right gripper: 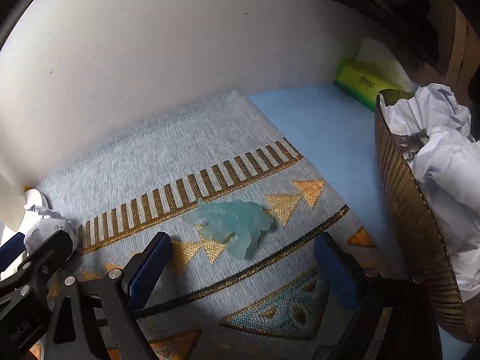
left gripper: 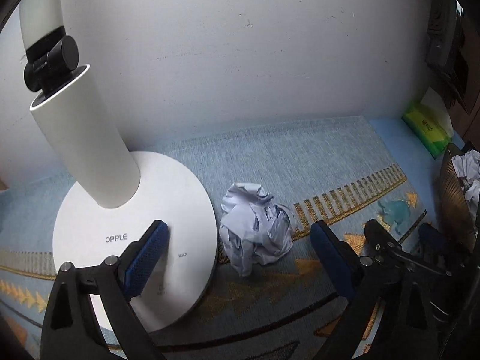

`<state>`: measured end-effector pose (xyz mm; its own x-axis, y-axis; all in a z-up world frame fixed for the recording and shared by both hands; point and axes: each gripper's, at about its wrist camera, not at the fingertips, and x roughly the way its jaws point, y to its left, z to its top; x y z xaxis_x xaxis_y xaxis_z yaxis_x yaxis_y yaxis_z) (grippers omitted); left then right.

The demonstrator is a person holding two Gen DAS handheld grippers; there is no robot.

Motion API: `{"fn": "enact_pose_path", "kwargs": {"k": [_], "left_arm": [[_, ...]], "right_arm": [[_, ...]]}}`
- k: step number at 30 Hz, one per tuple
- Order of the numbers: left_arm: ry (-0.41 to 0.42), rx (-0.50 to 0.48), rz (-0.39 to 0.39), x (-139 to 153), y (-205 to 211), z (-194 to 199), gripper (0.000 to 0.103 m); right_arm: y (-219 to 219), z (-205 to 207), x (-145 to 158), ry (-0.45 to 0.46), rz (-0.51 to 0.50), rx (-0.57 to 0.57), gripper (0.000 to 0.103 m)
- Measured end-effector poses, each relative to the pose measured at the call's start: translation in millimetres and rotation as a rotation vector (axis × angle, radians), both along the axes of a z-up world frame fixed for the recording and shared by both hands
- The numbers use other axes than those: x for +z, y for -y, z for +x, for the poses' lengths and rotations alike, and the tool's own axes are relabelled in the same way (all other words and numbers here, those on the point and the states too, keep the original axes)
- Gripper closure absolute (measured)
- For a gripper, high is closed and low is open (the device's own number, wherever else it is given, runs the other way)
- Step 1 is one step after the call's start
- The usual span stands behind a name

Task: Organize objects
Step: 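Grasp last paper wad with left tool while right tool grasps teal plush, then carry paper wad with left tool while right tool carries teal plush to the bowl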

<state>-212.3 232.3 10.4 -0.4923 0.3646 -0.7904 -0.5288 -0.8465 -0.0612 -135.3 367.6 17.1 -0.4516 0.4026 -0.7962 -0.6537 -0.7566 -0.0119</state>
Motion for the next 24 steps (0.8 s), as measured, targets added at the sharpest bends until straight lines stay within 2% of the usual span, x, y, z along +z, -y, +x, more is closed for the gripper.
{"fn": "enact_pose_path", "kwargs": {"k": [2, 3, 4, 5, 6, 7, 8, 11, 13, 17, 20, 24], "left_arm": [[-0.008, -0.028, -0.007, 1, -8, -1, 0.027], [-0.009, -0.050, -0.011, 2, -14, -1, 0.030], [-0.013, -0.071, -0.020, 2, -19, 0, 0.035], [-0.017, -0.093, -0.030, 2, -24, 0, 0.038], [-0.010, -0.117, -0.028, 2, -27, 3, 0.041], [0.007, -0.140, -0.016, 0, -30, 5, 0.050], [0.020, -0.153, -0.013, -2, -31, 7, 0.055], [-0.006, -0.143, -0.010, -2, -29, 13, 0.057], [0.029, -0.106, 0.039, 1, -23, 9, 0.059], [0.060, -0.042, 0.123, 13, -4, 9, 0.061], [0.045, -0.059, 0.151, 31, 11, 23, 0.061], [0.001, -0.076, 0.144, 59, 36, 60, 0.061]], "right_arm": [[-2, -3, 1, -0.004, -0.004, -0.005, 0.009], [-3, -4, 2, -0.010, -0.002, -0.005, 0.011], [-3, -4, 3, -0.020, -0.002, 0.003, 0.023], [-3, -2, 5, -0.023, 0.013, 0.018, 0.040], [-1, -3, 7, -0.024, 0.023, 0.046, 0.047], [1, -1, 9, -0.021, 0.036, 0.076, 0.053], [2, 0, 10, -0.018, 0.047, 0.099, 0.058], [2, 6, 12, -0.018, 0.015, 0.115, 0.058], [1, 15, 16, -0.036, -0.023, 0.111, 0.058], [1, 41, 27, -0.070, -0.035, 0.141, 0.058], [13, 68, 40, -0.093, -0.023, 0.206, 0.058], [32, 104, 57, -0.105, 0.006, 0.333, 0.058]]}}
